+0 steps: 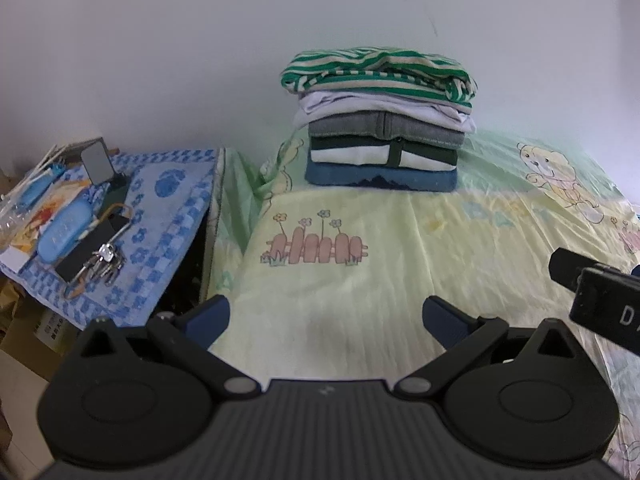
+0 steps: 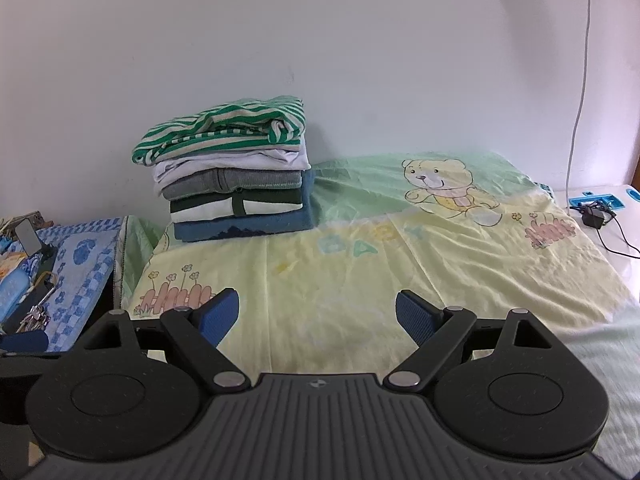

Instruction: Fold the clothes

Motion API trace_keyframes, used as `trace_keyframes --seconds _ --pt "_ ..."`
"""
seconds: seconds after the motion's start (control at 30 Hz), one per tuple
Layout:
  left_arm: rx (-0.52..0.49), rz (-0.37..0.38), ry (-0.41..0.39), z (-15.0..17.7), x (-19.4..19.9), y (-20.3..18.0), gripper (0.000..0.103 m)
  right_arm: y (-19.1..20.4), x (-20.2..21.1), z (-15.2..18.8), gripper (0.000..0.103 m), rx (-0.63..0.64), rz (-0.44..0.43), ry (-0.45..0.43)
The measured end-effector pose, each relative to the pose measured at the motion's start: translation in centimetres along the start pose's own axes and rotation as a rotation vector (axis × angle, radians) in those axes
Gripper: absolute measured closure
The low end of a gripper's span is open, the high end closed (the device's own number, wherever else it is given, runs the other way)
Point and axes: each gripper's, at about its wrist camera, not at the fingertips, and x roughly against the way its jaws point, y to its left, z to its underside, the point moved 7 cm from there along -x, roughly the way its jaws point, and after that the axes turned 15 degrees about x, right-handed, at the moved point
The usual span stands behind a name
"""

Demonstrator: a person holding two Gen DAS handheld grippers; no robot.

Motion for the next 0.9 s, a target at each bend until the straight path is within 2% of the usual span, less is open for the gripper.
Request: trace_keyframes --seconds 0.9 --pt "-0.010 -0.010 0.005 0.2 -0.8 0.1 0.001 1.1 -1.3 0.0 0.015 0.032 -0.049 0.004"
